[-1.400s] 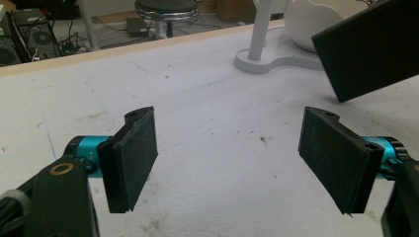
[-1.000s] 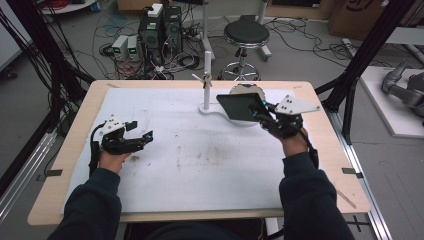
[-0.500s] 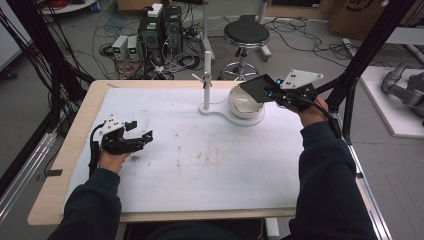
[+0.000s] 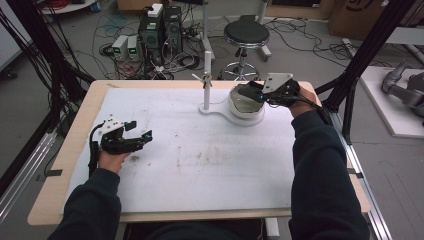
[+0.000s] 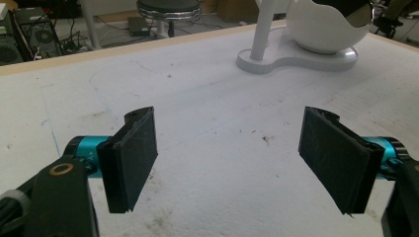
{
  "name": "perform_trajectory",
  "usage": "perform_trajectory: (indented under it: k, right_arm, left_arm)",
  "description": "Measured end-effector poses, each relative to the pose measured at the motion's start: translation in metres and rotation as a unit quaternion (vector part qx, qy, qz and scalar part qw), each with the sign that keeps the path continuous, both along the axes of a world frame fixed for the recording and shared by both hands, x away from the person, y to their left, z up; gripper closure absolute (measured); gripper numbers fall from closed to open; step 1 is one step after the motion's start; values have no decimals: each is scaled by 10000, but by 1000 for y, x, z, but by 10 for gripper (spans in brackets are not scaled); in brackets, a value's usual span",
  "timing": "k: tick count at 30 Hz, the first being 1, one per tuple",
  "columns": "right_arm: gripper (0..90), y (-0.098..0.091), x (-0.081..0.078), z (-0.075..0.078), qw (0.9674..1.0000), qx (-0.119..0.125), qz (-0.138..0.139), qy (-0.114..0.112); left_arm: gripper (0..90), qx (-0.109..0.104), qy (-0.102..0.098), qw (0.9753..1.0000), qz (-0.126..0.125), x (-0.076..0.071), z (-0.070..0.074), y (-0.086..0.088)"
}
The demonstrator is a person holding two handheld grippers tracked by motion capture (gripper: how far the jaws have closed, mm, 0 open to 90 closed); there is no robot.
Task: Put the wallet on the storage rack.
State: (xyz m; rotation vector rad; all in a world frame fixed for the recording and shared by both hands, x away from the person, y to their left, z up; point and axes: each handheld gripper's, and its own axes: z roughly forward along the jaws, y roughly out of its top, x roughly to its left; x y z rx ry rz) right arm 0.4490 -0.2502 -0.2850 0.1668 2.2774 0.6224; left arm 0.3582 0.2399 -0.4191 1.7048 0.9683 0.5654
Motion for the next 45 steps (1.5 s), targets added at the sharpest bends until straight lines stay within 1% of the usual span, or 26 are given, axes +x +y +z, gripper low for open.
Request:
perform_trajectory:
  k: [1,3,10,12,13,14,15,18,19,20,21,23,24,25,26,28,29,30,31,34,36,37,38,40,42,45]
  right_arm:
    - [753,5,5,-1,9997,-242,66,-9]
    - [753,9,10,-4,9993,-370,104,38]
    - [752,17,18,-21,9982,-503,178,267]
    - [745,20,18,-25,9987,-380,134,314]
    - [702,21,18,-29,9991,-124,27,395]
    - [702,21,18,-29,9991,-124,27,395]
    - [645,22,17,-34,9983,103,-96,568]
    - [627,22,14,-39,9974,307,-141,631]
    - [569,17,11,-43,9948,657,-252,734]
    - [569,17,11,-43,9948,657,-252,734]
    - [534,12,10,-45,9914,913,-337,874]
    - [508,7,5,-46,9884,1169,-395,884]
    - [508,7,5,-46,9884,1169,-395,884]
    - [462,1,2,-45,9837,1469,-470,930]
    - [462,1,2,-45,9837,1469,-470,930]
    - [433,-3,-1,-44,9798,1583,-517,1107]
    - [447,-5,-8,-43,9778,1737,-438,1089]
    - [447,-5,-8,-43,9778,1737,-438,1089]
    - [454,-9,-13,-43,9720,2027,-391,1124]
    - [520,-11,-15,-45,9693,2089,-330,1255]
    - [504,-14,-19,-46,9583,2528,-262,1309]
    - [504,-14,-19,-46,9583,2528,-262,1309]
    - [530,-15,-20,-46,9535,2684,-235,1348]
    - [626,-16,-22,-47,9558,2624,-154,1315]
    - [639,-15,-22,-49,9594,2512,-144,1278]
    - [687,-13,-21,-51,9579,2504,-118,1397]
  left_arm:
    - [227,-3,-13,10000,8,0,0,0]
    - [227,-3,-9,10000,23,-1,1,1]
    - [227,-43,-12,10000,61,-2,0,3]
    - [226,-28,-15,10000,52,-2,0,3]
    - [227,-32,-11,10000,62,-3,0,3]
    - [227,-32,-11,10000,62,-3,0,3]
    - [227,-28,-14,10000,63,-3,0,3]
    - [227,-27,-12,10000,61,-3,0,3]
    - [226,-14,-14,10000,54,-3,0,3]
    - [226,-15,-12,10000,57,-3,0,3]
    - [227,-19,-11,10000,60,-3,0,3]
    - [227,-15,-13,10000,55,-3,0,3]
    - [227,-15,-10,10000,57,-3,0,3]
    - [226,-10,-11,10000,59,-2,0,3]
    - [226,-10,-11,10000,59,-2,0,3]
    - [227,-9,-12,10000,58,-3,0,3]
    - [226,-22,-33,10000,62,-3,0,2]
    - [227,-22,-33,10000,62,-3,0,2]
    - [227,-12,-37,10000,61,-3,0,2]
    - [227,-5,-35,10000,68,-3,0,2]
    - [227,-2,-40,10000,55,-3,1,2]
    - [227,-2,-44,10000,57,-3,0,2]
    - [227,-9,-41,10000,66,-3,0,2]
    - [227,0,-31,10000,64,-3,0,2]
    - [227,0,-33,10000,61,-3,0,1]
    - [228,10,-37,10000,63,-3,0,2]
